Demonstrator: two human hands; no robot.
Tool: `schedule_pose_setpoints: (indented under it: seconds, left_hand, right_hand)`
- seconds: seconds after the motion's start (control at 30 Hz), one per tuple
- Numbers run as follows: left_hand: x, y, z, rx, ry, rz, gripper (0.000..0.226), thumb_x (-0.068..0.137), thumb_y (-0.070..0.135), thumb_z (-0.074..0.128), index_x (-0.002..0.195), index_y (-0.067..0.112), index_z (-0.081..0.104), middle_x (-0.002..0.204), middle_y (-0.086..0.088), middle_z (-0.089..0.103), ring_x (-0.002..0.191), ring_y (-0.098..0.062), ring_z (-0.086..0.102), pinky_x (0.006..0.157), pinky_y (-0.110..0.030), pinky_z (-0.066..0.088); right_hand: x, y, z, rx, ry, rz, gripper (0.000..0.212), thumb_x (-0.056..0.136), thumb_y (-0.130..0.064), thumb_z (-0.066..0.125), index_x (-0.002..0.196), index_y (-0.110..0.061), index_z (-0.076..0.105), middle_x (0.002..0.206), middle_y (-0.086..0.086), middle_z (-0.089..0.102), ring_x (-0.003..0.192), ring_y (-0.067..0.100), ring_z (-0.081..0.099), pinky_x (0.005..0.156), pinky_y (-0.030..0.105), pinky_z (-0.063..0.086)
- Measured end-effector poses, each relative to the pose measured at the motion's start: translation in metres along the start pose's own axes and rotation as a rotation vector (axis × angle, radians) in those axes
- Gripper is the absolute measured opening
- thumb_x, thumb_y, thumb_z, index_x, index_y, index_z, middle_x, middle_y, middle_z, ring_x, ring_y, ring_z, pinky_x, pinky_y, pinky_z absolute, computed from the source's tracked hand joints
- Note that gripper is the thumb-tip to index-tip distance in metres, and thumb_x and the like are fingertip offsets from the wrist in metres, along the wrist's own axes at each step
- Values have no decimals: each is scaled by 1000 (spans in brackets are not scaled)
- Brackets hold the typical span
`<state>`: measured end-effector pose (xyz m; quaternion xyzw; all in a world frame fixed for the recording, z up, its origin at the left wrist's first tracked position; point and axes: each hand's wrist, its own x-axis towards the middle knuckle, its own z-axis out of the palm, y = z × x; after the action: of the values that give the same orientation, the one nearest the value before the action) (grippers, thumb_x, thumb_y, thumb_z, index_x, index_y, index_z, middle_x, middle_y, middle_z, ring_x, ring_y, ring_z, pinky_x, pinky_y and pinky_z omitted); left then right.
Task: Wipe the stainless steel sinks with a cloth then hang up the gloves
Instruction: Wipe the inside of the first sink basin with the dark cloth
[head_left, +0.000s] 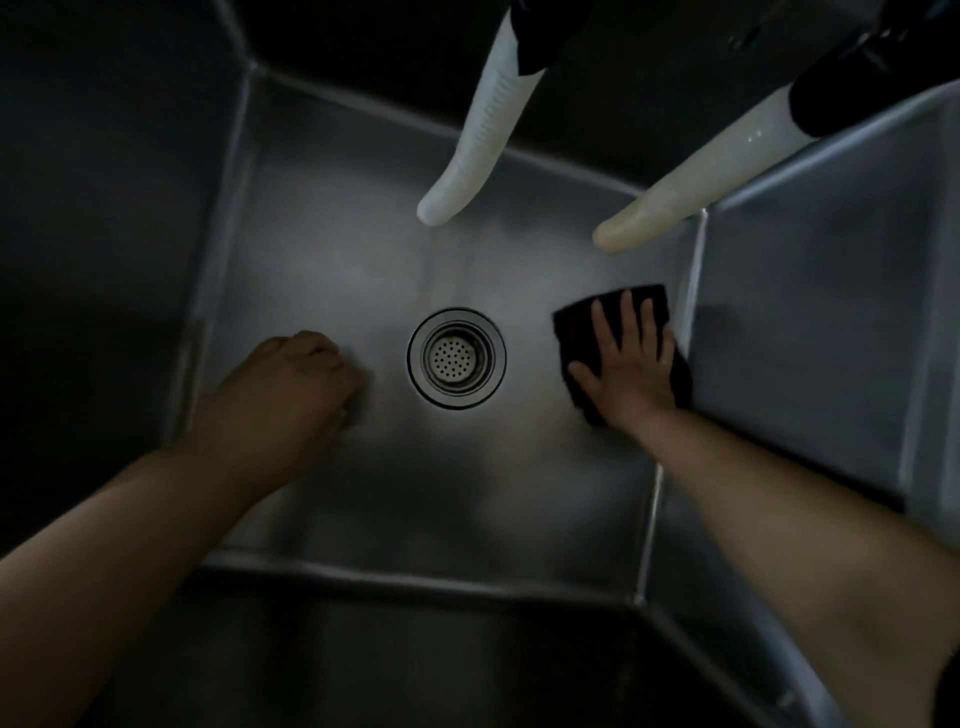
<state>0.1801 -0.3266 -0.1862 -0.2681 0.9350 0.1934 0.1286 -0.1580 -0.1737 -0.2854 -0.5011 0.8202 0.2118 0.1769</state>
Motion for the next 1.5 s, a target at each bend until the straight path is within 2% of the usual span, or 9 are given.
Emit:
schedule_pose_setpoints:
  seconds: [0.2,0.5,0.67,0.87,1.0,1.03,1.1,1.23,1.5]
  left_hand:
    - [11,13,12,-9,39,79,42,66,28,35,71,9,72,69,-7,67,77,-31,66,63,-38,54]
    - [-4,16,11,49,33,44,43,67,27,34,72,5,71,73,-12,68,83,-34,65,67,-43,54]
    - [-19,16,3,62,30,-8,14,67,10,67,79,4,72,81,-14,69,90,-36,63,73,-44,51]
    - [-44,10,-21,71,78,14,25,57,4,80,81,4,72,80,-15,69,83,-37,64,72,-46,52]
    - [-68,0,-35,116,122,-17,32,59,7,80,91,7,73,87,-12,70,88,-35,63,76,-44,50]
    - [-73,-3,-37,126,134,-26,32,59,7,80,91,8,72,88,-12,70,88,-35,63,77,-43,50]
    - [-81,-9,-40,139,165,-38,32,60,7,79,91,9,72,89,-11,70,88,-34,64,77,-42,50]
    - [-90,-19,-40,140,236,-50,24,69,14,66,92,10,71,90,-10,69,87,-33,63,75,-40,50]
    - [-85,-28,-42,97,171,-120,37,75,29,38,83,11,70,85,-11,69,82,-33,62,69,-38,48]
  right_hand:
    - [83,21,-40,60,96,103,73,92,-59,31,151,-28,4,159,9,-7,145,28,-14,113,45,-12]
    - [74,19,-47,124,72,119,71,96,-53,29,151,-26,-6,158,10,-14,144,30,-17,113,45,-12]
    - [4,6,-11,95,35,58,74,95,-52,32,151,-24,-7,157,13,-18,142,33,-20,112,45,-16]
    - [-90,-11,38,-39,-130,-68,80,93,-58,27,143,-21,-24,146,16,-37,133,36,-37,109,54,-18]
    - [-144,-42,45,-79,8,-349,79,83,-57,35,144,-7,27,145,36,22,140,47,-3,108,66,10]
    - [-152,-51,45,-103,23,-428,82,81,-57,39,144,-6,27,143,35,29,141,45,-6,110,63,8]
    - [-156,-72,45,-173,60,-579,96,76,-60,54,149,-10,17,143,29,33,141,44,1,109,60,8]
    - [-138,-134,25,-211,79,-854,83,71,-65,64,141,-26,42,145,17,40,132,44,36,101,63,31]
    - [-43,-224,-17,-104,161,-883,73,89,-59,42,150,-33,13,159,8,5,144,36,-5,112,54,-12]
